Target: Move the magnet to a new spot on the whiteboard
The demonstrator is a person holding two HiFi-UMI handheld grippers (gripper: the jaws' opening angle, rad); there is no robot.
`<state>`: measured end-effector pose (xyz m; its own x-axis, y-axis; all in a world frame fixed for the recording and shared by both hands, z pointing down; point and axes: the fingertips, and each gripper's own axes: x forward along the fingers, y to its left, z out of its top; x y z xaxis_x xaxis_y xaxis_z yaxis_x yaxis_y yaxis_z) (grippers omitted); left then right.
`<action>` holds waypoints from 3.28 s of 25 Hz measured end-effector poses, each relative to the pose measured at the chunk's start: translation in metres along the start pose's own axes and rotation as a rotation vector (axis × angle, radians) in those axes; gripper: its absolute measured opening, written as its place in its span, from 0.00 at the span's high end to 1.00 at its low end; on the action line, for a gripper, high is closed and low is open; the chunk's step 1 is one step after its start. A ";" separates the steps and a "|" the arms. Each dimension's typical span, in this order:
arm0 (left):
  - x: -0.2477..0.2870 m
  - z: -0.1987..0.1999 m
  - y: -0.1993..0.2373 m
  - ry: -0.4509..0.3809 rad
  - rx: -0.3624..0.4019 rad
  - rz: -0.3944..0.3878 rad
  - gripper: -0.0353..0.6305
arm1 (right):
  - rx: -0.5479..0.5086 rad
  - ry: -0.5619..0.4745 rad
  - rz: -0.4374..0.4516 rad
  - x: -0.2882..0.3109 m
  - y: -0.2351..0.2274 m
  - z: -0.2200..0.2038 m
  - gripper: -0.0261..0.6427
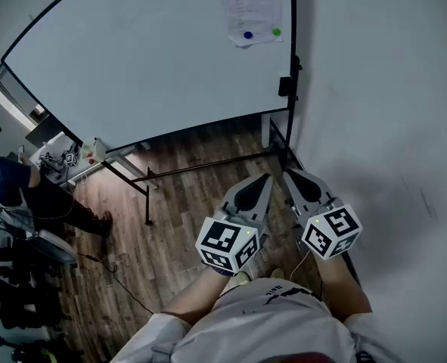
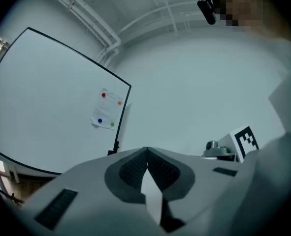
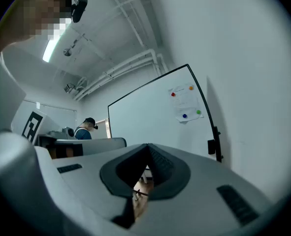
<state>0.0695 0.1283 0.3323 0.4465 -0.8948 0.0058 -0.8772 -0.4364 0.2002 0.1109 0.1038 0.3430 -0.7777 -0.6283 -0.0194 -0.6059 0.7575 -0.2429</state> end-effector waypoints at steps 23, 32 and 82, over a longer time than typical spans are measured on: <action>-0.006 -0.006 -0.020 0.006 0.015 0.036 0.93 | 0.009 -0.037 0.047 -0.025 -0.003 0.006 0.94; 0.006 -0.013 -0.017 0.010 0.019 0.093 0.93 | 0.031 -0.033 0.088 -0.020 -0.020 0.002 0.94; 0.205 0.047 0.270 0.010 0.029 -0.127 0.93 | -0.063 -0.108 -0.238 0.285 -0.184 0.059 0.94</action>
<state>-0.0843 -0.1775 0.3412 0.5556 -0.8314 -0.0076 -0.8184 -0.5484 0.1718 0.0107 -0.2248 0.3252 -0.5915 -0.8030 -0.0730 -0.7817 0.5933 -0.1924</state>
